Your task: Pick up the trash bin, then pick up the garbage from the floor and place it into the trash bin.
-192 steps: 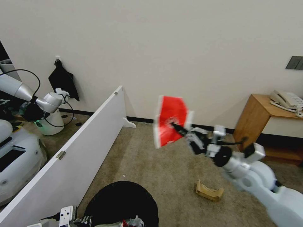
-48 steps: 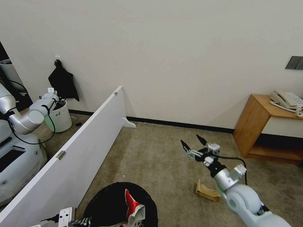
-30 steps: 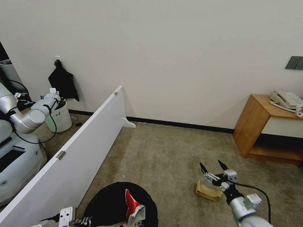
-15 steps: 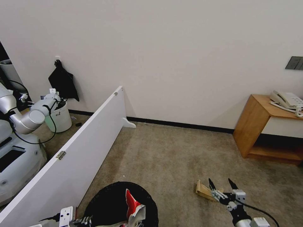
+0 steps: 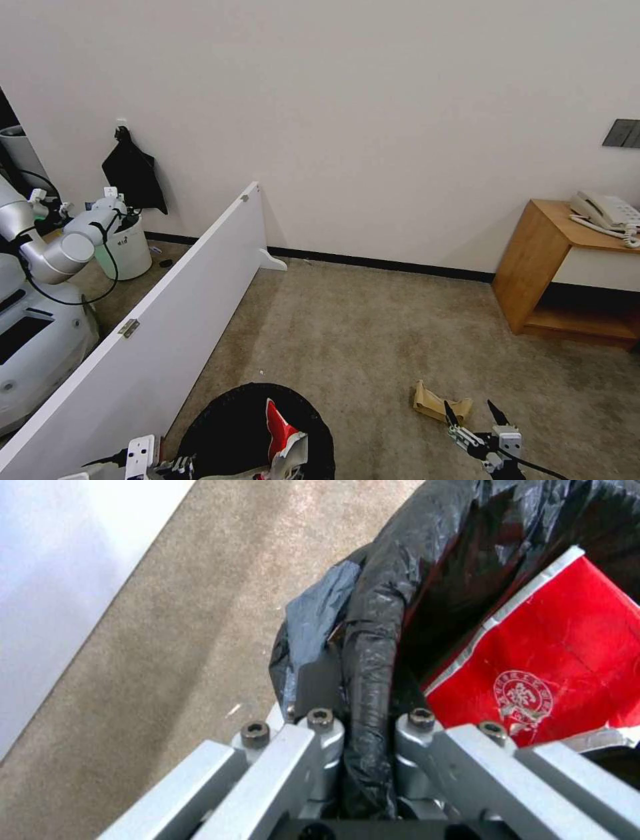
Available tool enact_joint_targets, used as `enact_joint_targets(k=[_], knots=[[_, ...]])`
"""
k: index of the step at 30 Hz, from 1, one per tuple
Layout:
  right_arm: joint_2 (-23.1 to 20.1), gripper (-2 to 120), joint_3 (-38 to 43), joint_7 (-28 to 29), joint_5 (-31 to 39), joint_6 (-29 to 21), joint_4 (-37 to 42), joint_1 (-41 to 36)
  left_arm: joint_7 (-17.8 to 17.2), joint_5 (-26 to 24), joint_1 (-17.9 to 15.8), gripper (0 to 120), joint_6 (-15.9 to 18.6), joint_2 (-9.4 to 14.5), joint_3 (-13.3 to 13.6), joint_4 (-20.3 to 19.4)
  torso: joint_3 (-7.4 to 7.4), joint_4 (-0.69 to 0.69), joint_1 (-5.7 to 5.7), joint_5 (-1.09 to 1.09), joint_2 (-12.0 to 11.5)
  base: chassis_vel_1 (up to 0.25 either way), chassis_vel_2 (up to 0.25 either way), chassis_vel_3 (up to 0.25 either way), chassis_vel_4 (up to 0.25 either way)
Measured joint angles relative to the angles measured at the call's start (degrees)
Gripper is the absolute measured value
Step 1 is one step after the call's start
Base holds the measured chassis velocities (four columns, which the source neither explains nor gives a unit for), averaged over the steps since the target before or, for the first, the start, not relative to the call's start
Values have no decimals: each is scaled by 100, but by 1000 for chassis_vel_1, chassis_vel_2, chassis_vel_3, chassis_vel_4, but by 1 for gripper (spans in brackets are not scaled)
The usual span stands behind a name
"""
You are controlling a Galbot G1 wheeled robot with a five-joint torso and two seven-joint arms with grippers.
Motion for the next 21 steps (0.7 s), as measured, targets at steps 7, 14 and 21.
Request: enact_joint_targets(k=[7, 14, 21], knots=[[112, 100, 105, -54, -41, 119, -66, -48, 3, -4, -7, 3, -2, 14, 4, 0, 0, 0, 0, 0, 0, 0, 0, 0, 0], [184, 100, 242, -149, -45, 222, -41, -27, 8, -7, -9, 3, -2, 16, 7, 0, 0, 0, 0, 0, 0, 0, 0, 0, 0], [175, 100, 264, -172, -45, 228, -10, -28, 11, -8, -11, 3, -4, 16, 14, 0, 0, 0, 0, 0, 0, 0, 0, 0, 0]])
